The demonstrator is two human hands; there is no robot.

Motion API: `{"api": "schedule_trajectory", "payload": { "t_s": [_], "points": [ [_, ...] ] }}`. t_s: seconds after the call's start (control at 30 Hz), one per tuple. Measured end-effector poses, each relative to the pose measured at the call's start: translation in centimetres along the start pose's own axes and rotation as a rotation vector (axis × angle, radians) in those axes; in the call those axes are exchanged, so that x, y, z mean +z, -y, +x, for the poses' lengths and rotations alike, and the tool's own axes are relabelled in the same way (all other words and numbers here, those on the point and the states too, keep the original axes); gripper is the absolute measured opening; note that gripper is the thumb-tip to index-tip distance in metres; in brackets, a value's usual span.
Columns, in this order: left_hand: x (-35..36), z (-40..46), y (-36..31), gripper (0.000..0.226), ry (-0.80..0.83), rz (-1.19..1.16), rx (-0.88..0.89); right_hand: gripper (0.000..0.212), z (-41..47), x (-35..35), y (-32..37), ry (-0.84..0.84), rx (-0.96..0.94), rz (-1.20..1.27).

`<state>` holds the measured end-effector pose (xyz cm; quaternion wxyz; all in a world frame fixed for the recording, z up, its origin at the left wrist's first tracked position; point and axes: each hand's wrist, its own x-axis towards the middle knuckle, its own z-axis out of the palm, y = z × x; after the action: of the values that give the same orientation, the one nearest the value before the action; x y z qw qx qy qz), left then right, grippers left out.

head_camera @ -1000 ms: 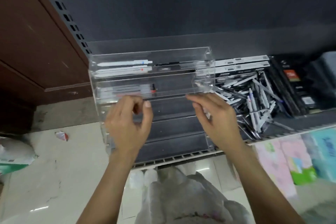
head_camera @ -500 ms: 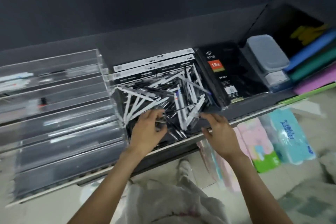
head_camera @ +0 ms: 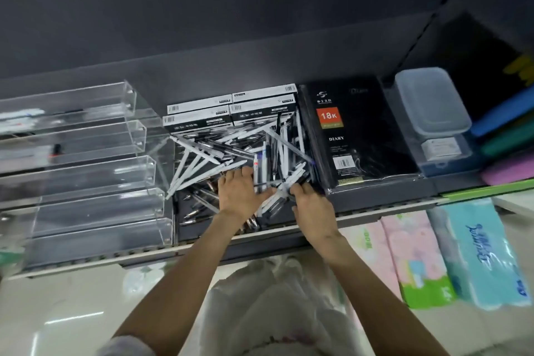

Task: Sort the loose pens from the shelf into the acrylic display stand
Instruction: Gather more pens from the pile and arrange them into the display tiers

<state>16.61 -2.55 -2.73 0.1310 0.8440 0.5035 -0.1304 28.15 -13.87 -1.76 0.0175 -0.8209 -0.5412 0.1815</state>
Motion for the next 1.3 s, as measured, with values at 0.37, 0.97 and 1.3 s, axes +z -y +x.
{"api": "schedule_trajectory", "payload": {
  "t_s": [0.37, 0.97, 1.3],
  "points": [
    [-2.4, 2.9, 0.9, 0.054, 0.038, -0.473, 0.053, 0.028, 2.8, 0.2, 0.3, -0.113, -0.066, -0.042],
    [-3.0, 7.1, -0.1, 0.040, 0.037, -0.420, 0.163, 0.030, 4.9, 1.6, 1.0, -0.167, -0.027, -0.106],
    [-4.3, 8.2, 2.1, 0.030, 0.260, -0.739, 0.171, 0.009, 4.5, 1.3, 0.9, -0.201, -0.038, 0.017]
  ]
}}
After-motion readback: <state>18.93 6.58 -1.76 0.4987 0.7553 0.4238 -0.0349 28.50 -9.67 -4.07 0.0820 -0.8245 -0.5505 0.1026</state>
